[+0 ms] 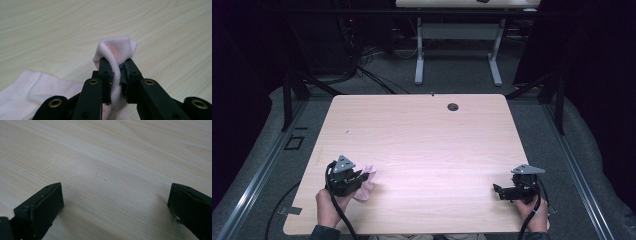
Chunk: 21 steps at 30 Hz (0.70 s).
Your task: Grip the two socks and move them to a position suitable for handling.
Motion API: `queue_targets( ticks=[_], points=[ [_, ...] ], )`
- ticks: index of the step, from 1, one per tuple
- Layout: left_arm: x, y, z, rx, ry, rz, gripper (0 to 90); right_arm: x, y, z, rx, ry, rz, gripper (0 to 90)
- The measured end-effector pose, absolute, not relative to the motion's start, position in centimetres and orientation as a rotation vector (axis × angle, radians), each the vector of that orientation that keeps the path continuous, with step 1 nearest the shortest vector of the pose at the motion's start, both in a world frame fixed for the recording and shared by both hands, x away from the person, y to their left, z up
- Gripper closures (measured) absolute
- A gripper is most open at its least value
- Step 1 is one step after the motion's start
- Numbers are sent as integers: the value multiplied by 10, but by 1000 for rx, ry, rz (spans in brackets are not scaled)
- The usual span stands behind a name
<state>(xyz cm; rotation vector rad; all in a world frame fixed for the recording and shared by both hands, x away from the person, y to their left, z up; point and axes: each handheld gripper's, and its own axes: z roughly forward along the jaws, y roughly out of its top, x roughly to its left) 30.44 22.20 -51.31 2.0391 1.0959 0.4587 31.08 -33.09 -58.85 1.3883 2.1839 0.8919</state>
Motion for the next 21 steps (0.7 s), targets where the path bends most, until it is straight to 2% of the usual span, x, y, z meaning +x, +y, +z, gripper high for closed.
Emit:
queue_targets(
  ticks=[6, 12, 21],
  points=[
    [301, 214, -495, 2018, 1040, 444, 790, 311, -331, -588, 1389, 2184, 890, 0],
    [298, 184, -478, 2009, 930, 374, 786, 311, -331, -588, 1388, 2184, 890, 0],
    [300, 120, -493, 2075, 787, 197, 784, 311, -331, -588, 1388, 2184, 890, 0]
  ],
)
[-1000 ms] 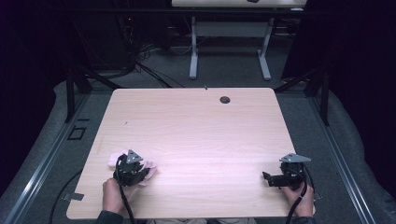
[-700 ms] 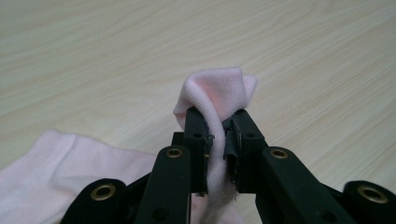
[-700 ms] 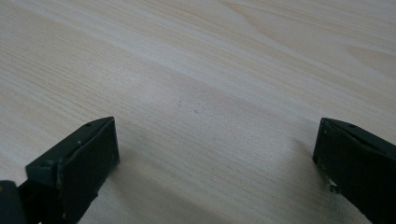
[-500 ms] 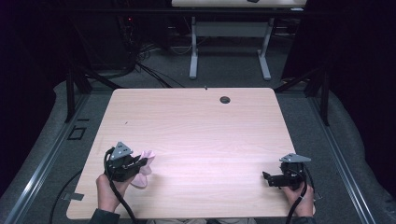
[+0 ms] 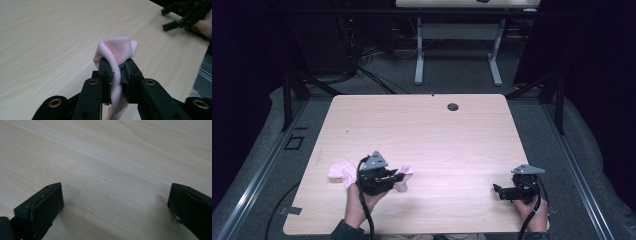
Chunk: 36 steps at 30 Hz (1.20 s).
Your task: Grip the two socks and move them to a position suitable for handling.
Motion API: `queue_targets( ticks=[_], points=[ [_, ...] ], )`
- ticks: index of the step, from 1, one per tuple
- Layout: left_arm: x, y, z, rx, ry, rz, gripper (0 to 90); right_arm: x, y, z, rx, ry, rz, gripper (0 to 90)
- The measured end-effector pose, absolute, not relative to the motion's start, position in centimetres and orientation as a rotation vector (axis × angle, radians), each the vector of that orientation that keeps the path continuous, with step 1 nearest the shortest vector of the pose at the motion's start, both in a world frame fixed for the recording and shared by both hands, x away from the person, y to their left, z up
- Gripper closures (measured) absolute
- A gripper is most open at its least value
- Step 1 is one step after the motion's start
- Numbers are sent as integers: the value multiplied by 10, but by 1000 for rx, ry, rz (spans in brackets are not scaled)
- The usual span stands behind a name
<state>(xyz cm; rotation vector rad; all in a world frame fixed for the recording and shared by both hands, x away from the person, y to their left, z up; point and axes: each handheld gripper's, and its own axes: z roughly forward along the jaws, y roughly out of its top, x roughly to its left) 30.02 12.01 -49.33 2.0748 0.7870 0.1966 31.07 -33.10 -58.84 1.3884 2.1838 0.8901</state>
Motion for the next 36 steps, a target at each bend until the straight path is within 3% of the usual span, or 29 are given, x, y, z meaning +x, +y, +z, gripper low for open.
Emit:
queue_targets(
  ticks=[3, 7, 17, 19, 22, 25, 29, 36],
  points=[
    [298, 82, -510, 2134, 723, 108, 784, 311, -331, -588, 1388, 2184, 891, 0],
    [299, 61, -523, 2156, 695, 25, 783, 311, -331, -588, 1388, 2184, 890, 0],
    [302, 52, -561, 2261, 781, -80, 765, 311, -331, -588, 1388, 2184, 890, 0],
    [302, 55, -562, 2260, 788, -74, 697, 311, -331, -588, 1388, 2183, 891, 0],
    [301, 59, -557, 2259, 796, -29, 454, 311, -331, -588, 1388, 2184, 890, 0],
    [299, 69, -547, 2244, 806, 26, 271, 311, -331, -588, 1388, 2184, 890, 0],
    [296, 90, -534, 2218, 822, 83, 150, 311, -331, -588, 1388, 2184, 890, 0],
    [298, 143, -514, 2156, 898, 163, 68, 311, -331, -588, 1388, 2184, 890, 0]
  ],
)
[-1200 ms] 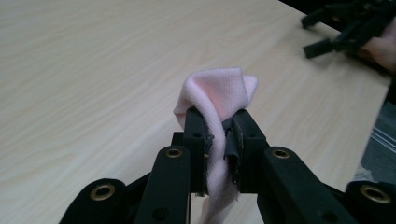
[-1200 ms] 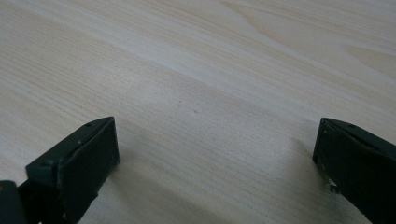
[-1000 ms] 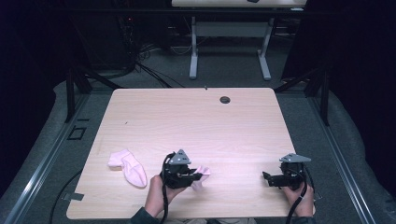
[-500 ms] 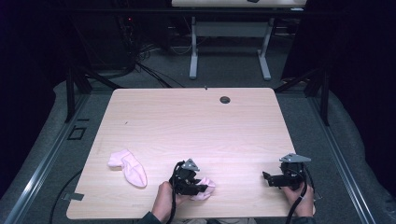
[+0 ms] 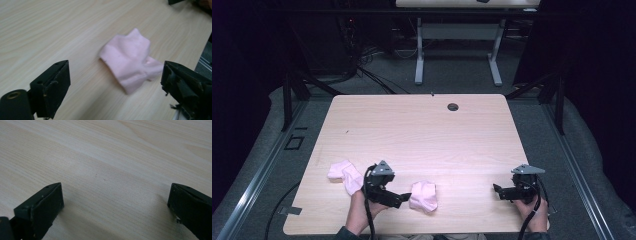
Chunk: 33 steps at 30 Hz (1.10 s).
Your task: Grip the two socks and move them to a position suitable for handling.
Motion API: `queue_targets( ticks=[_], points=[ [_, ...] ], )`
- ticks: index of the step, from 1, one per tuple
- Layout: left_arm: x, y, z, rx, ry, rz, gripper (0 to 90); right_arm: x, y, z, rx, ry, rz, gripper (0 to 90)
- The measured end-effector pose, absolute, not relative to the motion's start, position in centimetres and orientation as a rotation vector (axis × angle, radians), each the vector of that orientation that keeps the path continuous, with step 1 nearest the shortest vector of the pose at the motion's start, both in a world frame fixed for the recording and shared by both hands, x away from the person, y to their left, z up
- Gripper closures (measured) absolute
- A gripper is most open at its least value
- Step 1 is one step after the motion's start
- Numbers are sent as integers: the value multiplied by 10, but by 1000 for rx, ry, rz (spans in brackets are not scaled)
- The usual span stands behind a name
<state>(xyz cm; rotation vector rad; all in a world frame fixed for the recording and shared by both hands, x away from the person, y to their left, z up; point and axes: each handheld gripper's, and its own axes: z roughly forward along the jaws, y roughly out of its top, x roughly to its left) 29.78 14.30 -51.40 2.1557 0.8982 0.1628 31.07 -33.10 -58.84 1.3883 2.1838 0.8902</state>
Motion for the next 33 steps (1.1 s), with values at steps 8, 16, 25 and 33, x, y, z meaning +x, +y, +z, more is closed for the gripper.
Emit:
queue_targets(
  ticks=[8, 16, 25, 33],
  points=[
    [310, 217, -516, 2095, 1117, 338, 0, 311, -331, -588, 1389, 2183, 890, 0],
    [328, 268, -535, 2112, 1272, 398, 0, 311, -331, -588, 1391, 2182, 891, 0],
    [351, 281, -555, 2168, 1312, 377, 7, 311, -331, -588, 1391, 2181, 892, 0],
    [353, 281, -569, 2215, 1324, 351, 220, 311, -331, -589, 1391, 2181, 892, 0]
  ],
)
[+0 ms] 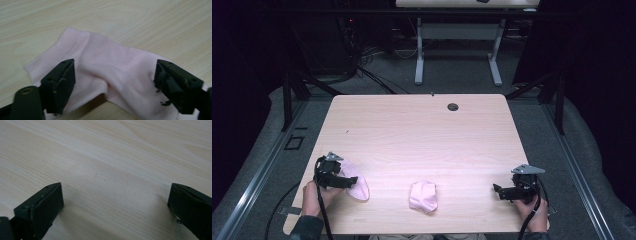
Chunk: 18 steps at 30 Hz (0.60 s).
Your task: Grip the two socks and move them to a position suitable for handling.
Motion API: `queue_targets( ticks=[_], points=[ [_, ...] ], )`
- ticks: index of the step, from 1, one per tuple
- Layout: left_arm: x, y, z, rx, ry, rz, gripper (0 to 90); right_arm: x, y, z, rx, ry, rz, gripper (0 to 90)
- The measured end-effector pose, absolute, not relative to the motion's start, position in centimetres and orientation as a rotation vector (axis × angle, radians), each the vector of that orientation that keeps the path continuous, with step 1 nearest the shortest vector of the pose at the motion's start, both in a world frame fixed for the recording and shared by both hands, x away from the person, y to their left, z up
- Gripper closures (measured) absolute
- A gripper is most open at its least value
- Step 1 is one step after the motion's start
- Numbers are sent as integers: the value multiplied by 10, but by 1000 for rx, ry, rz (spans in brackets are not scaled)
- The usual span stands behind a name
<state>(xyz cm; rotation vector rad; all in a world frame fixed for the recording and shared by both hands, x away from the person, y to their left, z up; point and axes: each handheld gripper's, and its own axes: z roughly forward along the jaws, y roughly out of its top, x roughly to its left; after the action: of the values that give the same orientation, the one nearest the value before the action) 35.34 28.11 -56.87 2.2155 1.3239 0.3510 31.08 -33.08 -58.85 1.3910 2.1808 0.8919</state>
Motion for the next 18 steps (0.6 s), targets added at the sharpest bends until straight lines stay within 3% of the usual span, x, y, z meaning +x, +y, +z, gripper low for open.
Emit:
queue_targets(
  ticks=[3, 5, 8, 14, 18],
  points=[
    [351, 284, -569, 2205, 1321, 380, 276, 311, -331, -589, 1390, 2181, 892, 0],
    [350, 287, -569, 2195, 1329, 410, 394, 311, -331, -588, 1390, 2183, 889, 0],
    [349, 288, -569, 2186, 1333, 428, 476, 311, -331, -588, 1390, 2182, 890, 0],
    [346, 296, -571, 2121, 1371, 467, 750, 311, -331, -589, 1390, 2181, 890, 0],
    [345, 301, -571, 2077, 1386, 450, 806, 311, -331, -588, 1390, 2182, 890, 0]
  ],
)
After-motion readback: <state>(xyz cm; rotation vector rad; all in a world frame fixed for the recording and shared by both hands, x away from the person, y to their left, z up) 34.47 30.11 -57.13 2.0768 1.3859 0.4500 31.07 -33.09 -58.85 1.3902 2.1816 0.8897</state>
